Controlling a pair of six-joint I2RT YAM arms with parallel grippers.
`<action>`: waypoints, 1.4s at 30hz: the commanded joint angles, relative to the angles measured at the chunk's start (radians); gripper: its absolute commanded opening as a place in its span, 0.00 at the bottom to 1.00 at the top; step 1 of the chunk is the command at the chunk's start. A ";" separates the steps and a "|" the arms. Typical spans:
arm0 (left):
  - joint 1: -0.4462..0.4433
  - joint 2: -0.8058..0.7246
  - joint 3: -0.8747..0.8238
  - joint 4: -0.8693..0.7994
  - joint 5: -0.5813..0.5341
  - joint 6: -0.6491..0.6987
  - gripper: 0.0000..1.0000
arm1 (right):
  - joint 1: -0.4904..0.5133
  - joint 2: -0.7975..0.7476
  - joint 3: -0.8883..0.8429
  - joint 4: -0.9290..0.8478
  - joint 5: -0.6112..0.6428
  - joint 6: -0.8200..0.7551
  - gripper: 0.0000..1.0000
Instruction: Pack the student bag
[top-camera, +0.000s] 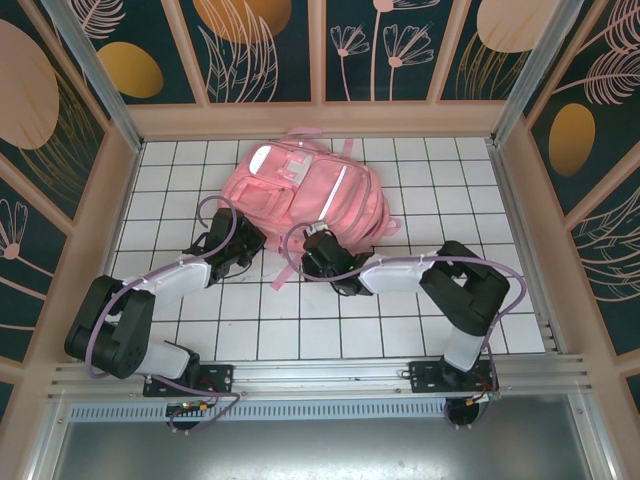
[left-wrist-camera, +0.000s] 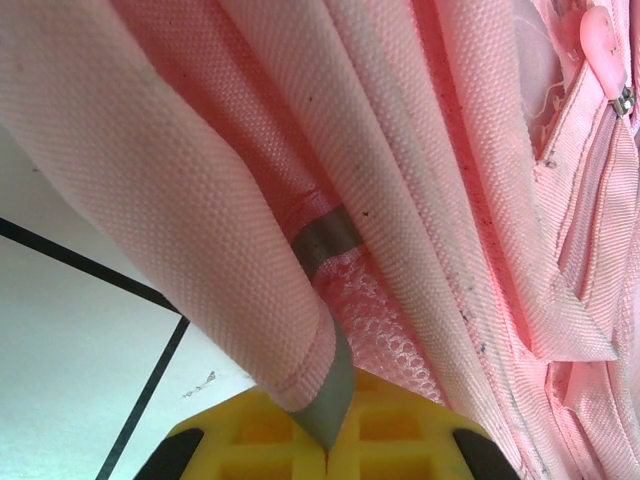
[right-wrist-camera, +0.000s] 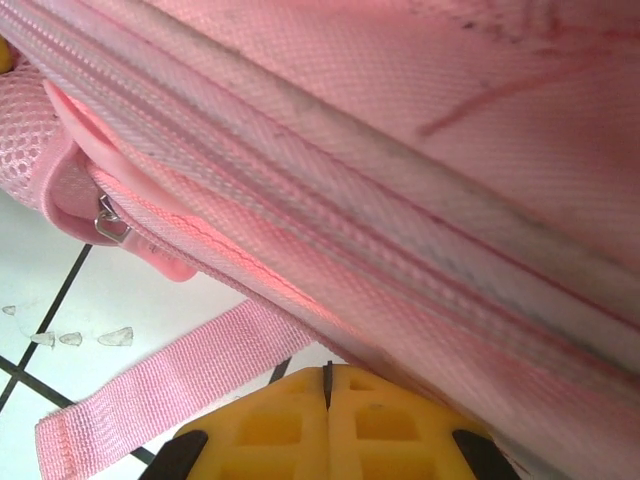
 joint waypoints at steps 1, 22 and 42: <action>0.002 0.013 0.047 0.049 -0.022 0.010 0.00 | -0.004 -0.044 -0.021 -0.017 0.052 0.013 0.00; -0.033 0.084 0.130 0.064 0.008 -0.044 0.00 | -0.258 0.052 0.123 -0.115 0.054 -0.097 0.00; -0.067 0.168 0.175 0.074 -0.033 -0.097 0.00 | -0.174 -0.193 -0.014 -0.036 0.028 -0.053 0.24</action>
